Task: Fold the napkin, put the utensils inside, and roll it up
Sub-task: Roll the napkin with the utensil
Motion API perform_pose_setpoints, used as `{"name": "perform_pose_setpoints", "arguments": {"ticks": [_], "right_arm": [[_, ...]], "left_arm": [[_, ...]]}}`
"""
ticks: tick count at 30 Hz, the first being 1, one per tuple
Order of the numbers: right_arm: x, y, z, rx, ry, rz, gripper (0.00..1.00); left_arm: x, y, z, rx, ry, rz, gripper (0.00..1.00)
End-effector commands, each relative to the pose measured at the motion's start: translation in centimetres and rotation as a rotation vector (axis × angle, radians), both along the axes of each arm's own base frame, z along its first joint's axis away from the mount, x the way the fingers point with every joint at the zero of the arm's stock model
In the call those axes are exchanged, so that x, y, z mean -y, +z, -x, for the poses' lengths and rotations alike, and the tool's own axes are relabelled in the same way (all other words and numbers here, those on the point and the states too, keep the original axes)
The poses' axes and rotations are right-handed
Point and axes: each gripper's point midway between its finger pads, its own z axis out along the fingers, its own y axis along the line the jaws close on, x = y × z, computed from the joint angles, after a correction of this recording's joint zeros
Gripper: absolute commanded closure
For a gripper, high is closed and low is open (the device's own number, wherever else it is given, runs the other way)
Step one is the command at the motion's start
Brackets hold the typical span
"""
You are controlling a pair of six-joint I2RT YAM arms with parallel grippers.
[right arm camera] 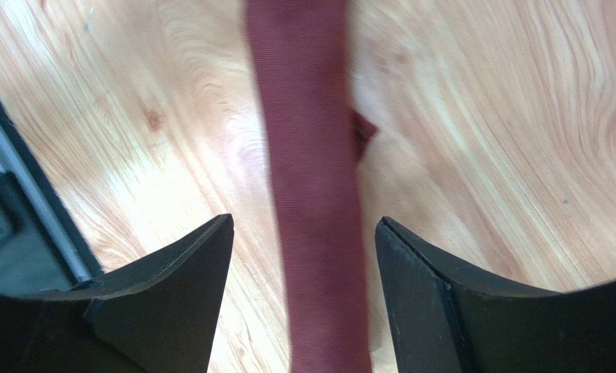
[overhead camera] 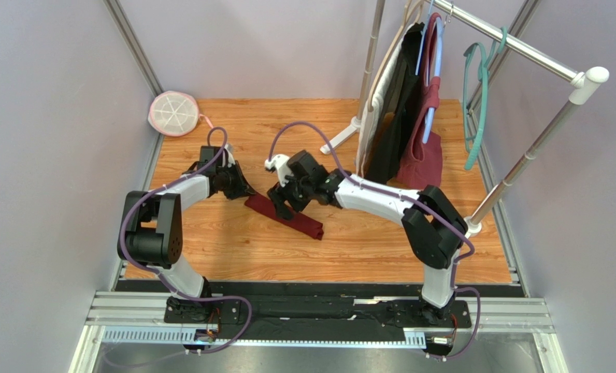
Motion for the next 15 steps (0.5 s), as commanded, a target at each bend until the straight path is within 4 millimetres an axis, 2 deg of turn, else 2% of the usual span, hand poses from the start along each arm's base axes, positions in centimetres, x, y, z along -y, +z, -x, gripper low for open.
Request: {"name": "perform_pose_setpoints", "arguments": {"ticks": [1,6,15], "right_arm": [[-0.3,0.3,-0.1,0.312,0.021,0.125,0.29],[-1.2,-1.3,0.9,0.367,0.068,0.179,0.29],[-1.1,-4.4,0.9,0.358,0.110,0.251,0.32]], "left_arm": [[-0.3,0.8,-1.2,0.027,-0.010,-0.023,1.00],[-0.3,0.8,-1.4,0.022,-0.012,-0.025,1.00],[-0.3,1.0,-1.6,0.023,-0.015,-0.025,1.00]]}}
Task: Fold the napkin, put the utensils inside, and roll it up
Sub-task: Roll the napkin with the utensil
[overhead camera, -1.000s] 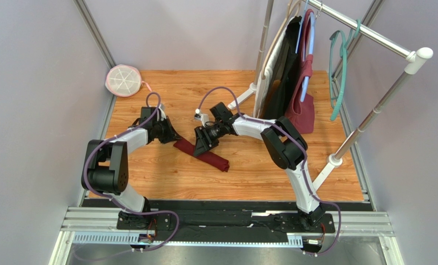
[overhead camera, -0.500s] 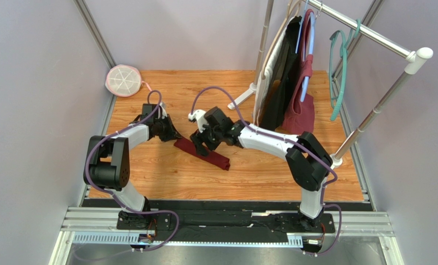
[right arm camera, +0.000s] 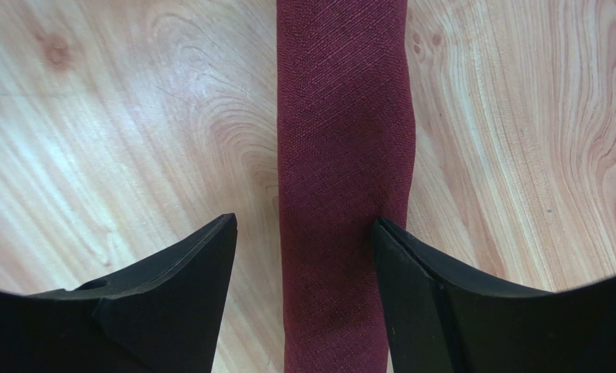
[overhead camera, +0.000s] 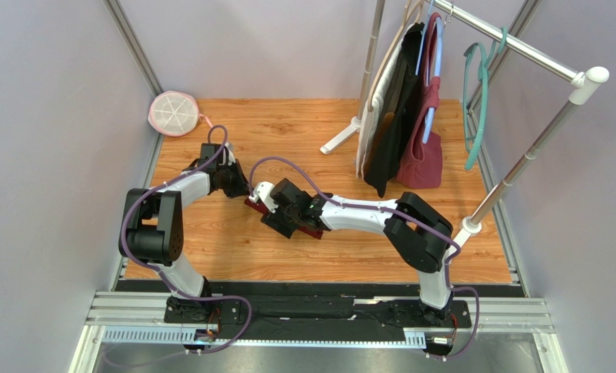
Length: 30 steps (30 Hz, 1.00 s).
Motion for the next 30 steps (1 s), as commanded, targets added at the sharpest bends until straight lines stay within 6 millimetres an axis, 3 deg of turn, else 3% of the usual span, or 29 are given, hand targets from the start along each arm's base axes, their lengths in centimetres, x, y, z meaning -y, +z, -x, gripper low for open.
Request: {"name": "perform_pose_setpoints", "arguments": {"ticks": [1,5,8,9,12,15,19,23,30], "right_arm": [[-0.6,-0.6,-1.1,0.048,0.014,0.011,0.33],[-0.2,-1.9,-1.6,0.042,-0.007,0.041,0.35],[0.3,-2.6,-2.1,0.008,-0.032,0.051,0.35],[0.2,-2.6,-2.2,-0.007,-0.029,0.043,0.35],[0.8,-3.2,-2.5,-0.079,-0.044,0.030,0.37],[1.0,-3.8,-2.5,-0.183,-0.043,-0.005,0.44],[1.3,-4.5,-2.5,-0.319,-0.070,-0.038,0.55],[1.5,-4.6,-3.6,-0.379,-0.130,-0.064,0.57],[1.5,-5.5,-5.9,-0.445,-0.265,-0.097,0.58]], "left_arm": [[-0.2,0.9,-1.3,0.041,-0.014,-0.014,1.00],[0.1,1.4,-1.5,0.057,-0.025,-0.003,0.99],[0.1,2.5,-1.8,0.088,-0.025,0.002,0.82],[0.1,2.9,-1.8,0.094,-0.024,0.001,0.69],[-0.3,4.9,-1.8,0.138,-0.002,-0.012,0.46],[-1.1,7.0,-1.8,0.176,0.038,-0.037,0.35],[-2.1,9.3,-1.7,0.217,0.075,-0.050,0.31],[-3.5,12.3,-1.1,0.278,0.109,-0.047,0.30],[-4.2,16.9,0.9,0.355,0.076,-0.040,0.28]]}}
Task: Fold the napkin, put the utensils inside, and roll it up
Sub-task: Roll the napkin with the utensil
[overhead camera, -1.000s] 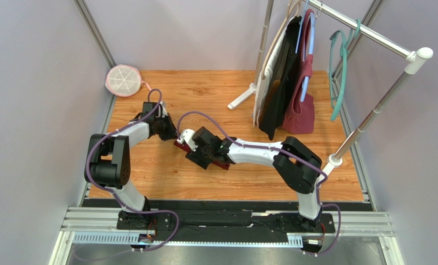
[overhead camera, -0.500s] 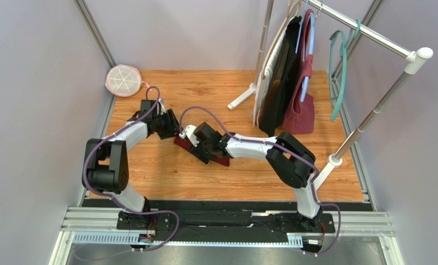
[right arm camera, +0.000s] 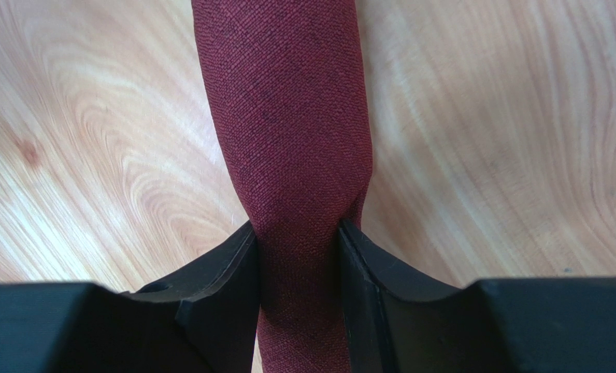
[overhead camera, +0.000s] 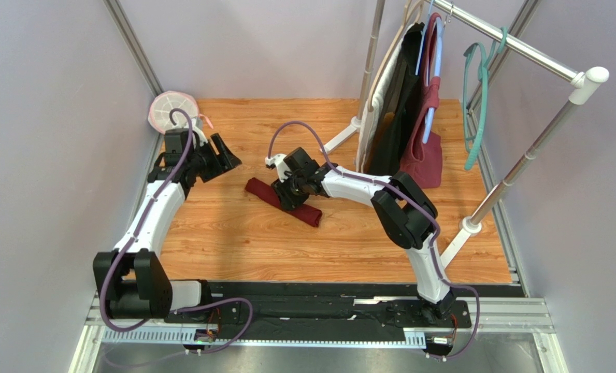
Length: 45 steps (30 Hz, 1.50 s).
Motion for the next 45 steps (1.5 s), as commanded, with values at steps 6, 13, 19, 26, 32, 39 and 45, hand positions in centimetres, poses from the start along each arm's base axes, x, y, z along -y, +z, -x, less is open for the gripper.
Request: {"name": "perform_pose_setpoints", "arguments": {"ticks": [6,13,19,26,32,39,45], "right_arm": [[0.9,-4.0,-1.6,-0.156,-0.185,0.052,0.58],[-0.2,-4.6,-2.7,-0.197,-0.241,0.022,0.52],[-1.4,0.7,-2.5,-0.124,-0.177,-0.059,0.30],[-2.1,10.0,-2.0,0.077,-0.148,-0.139,0.03],[-0.9,15.9,1.3,0.322,-0.157,-0.109,0.02],[5.4,20.5,6.0,0.432,-0.280,-0.248,0.02],[13.4,20.8,7.2,0.406,-0.473,-0.361,0.02]], "left_arm": [[-0.2,6.1,3.0,0.110,-0.072,0.003,0.27],[0.7,8.2,4.7,0.169,-0.152,0.073,0.26],[0.9,9.6,5.7,0.234,-0.177,0.056,0.24],[1.5,11.4,7.1,0.291,-0.188,0.078,0.23],[1.2,13.5,8.7,0.372,-0.173,0.038,0.21],[0.2,15.1,11.6,0.531,-0.169,-0.115,0.16],[-0.2,13.3,13.3,0.557,-0.178,-0.187,0.14]]}}
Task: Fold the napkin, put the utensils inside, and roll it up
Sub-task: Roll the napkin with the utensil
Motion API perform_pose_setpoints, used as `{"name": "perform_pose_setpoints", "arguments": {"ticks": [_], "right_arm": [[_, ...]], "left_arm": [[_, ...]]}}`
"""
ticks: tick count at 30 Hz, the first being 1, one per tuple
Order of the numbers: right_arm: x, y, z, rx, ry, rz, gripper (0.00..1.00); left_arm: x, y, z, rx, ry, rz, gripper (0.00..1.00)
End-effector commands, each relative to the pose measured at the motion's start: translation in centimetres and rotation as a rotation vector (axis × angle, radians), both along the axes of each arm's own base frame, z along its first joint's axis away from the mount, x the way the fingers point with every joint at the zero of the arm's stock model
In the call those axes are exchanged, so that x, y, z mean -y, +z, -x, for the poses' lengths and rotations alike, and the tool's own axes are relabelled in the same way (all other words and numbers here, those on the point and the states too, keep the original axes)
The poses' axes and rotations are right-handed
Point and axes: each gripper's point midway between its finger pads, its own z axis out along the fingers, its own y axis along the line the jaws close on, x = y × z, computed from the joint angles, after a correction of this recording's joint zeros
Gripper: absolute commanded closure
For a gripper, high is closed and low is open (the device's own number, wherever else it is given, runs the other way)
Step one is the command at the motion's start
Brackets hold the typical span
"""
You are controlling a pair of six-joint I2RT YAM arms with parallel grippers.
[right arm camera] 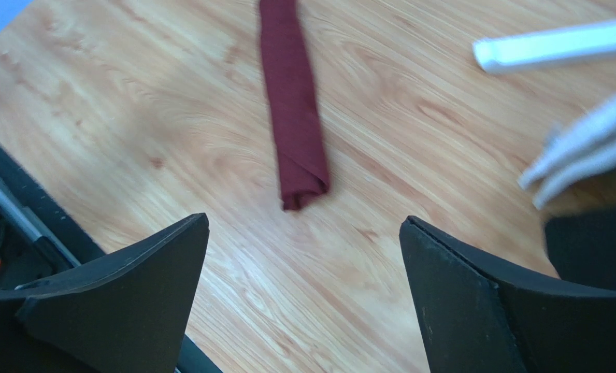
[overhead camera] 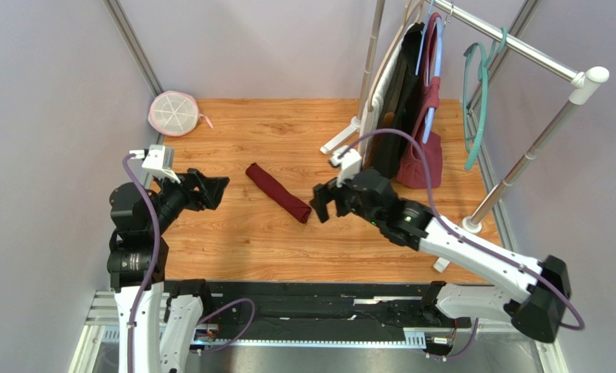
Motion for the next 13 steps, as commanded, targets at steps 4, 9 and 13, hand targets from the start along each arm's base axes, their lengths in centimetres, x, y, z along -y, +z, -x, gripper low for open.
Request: {"name": "perform_pose_setpoints", "arguments": {"ticks": [4,9,13], "right_arm": [[8.7,0.0,-1.9,0.001,-0.274,-0.175,0.01],[11.3,0.5,-2.2,0.028,-0.329,-0.198,0.01],[12.0,0.4,-2.5,0.046,-0.350,-0.186,0.01]], "left_arm": [[-0.9,-3.1,0.2,0.002,0.025,-0.076,0.13],[-1.4,-2.7,0.1,0.018,0.044,-0.102,0.12],[-1.3,-2.8,0.1,0.017,0.042,-0.106,0.11]]}}
